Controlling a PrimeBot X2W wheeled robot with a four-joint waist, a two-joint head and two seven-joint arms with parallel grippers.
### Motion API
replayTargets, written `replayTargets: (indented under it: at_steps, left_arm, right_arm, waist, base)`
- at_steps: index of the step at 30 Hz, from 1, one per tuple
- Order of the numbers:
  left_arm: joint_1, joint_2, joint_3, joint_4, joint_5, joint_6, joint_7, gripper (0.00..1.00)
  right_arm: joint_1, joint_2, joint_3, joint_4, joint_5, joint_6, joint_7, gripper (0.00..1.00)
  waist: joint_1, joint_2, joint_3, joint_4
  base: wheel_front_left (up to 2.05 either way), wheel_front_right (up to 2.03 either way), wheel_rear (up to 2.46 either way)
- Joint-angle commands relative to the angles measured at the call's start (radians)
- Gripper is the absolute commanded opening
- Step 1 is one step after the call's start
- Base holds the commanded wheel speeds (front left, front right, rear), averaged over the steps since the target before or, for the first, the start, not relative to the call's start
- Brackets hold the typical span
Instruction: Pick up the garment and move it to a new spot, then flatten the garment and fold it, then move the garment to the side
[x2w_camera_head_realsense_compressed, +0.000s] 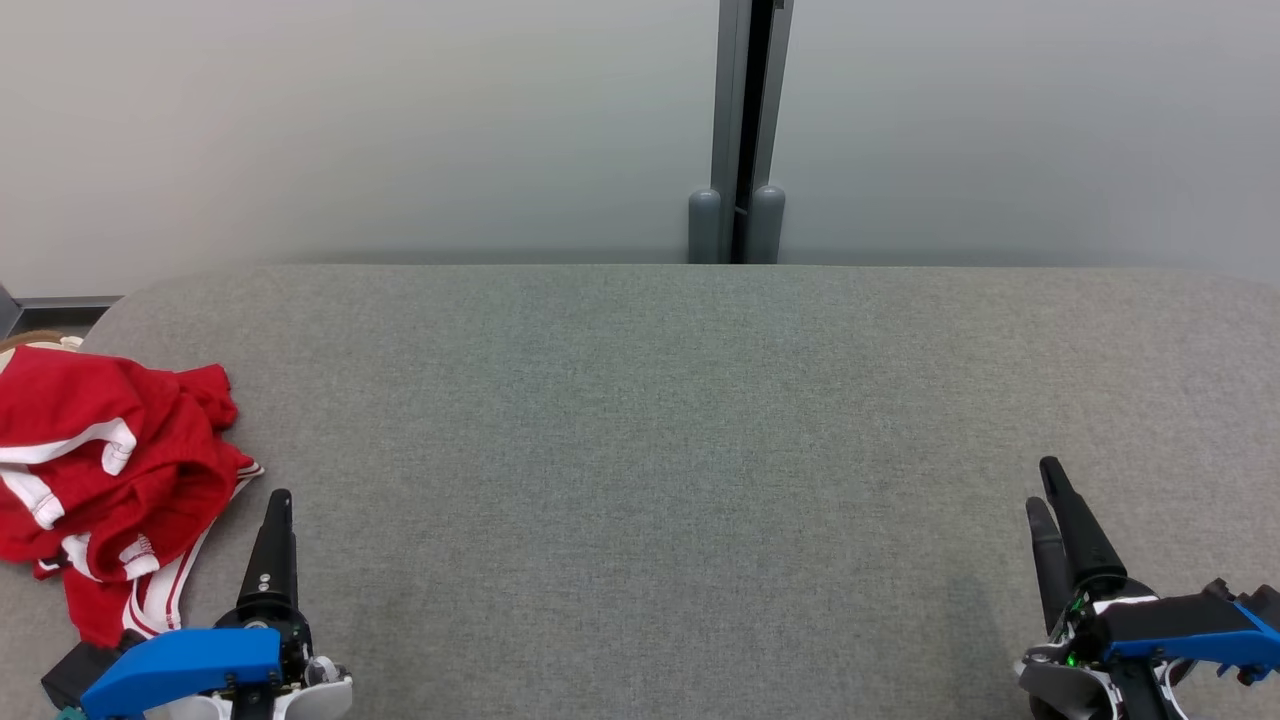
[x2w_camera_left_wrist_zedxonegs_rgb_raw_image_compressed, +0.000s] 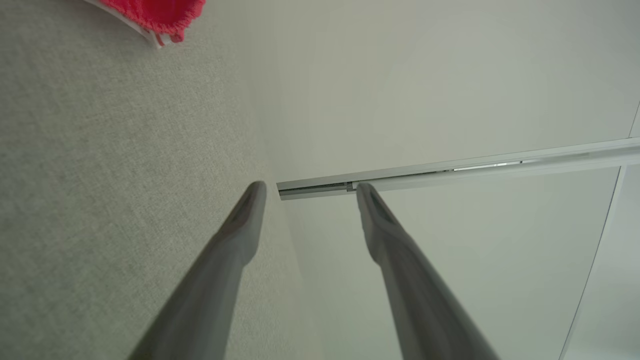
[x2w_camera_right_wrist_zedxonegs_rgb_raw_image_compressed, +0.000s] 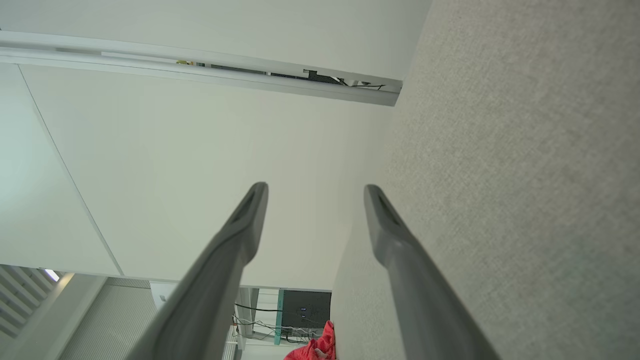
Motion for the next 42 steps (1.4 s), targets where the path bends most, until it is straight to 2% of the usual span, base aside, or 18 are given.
replayTargets:
  at_steps: [1,18,42]
  left_arm:
    - [-0.035,0.009,0.0,-0.013,0.049,-0.001,-0.012,1.0]
    - [-0.039,0.026,-0.042,0.004,0.452,0.004,-0.083,1.0]
    - [-0.043,0.054,-0.1,0.042,0.815,0.039,-0.165,1.0]
  right_arm:
    - [-0.032,-0.014,0.007,-0.01,-0.04,0.001,-0.012,1.0]
    - [-0.048,-0.016,0.03,0.003,-0.41,0.002,-0.083,1.0]
    - [-0.053,0.001,0.042,0.041,-0.832,0.002,-0.165,1.0]
  waist:
    - [0.0,0.0,0.0,0.0]
    - [0.0,0.0,0.001,0.001]
    - [0.0,0.0,0.0,0.003]
  base:
    - [0.0,0.0,0.0]
    - [0.0,0.0,0.0]
    - [0.0,0.0,0.0]
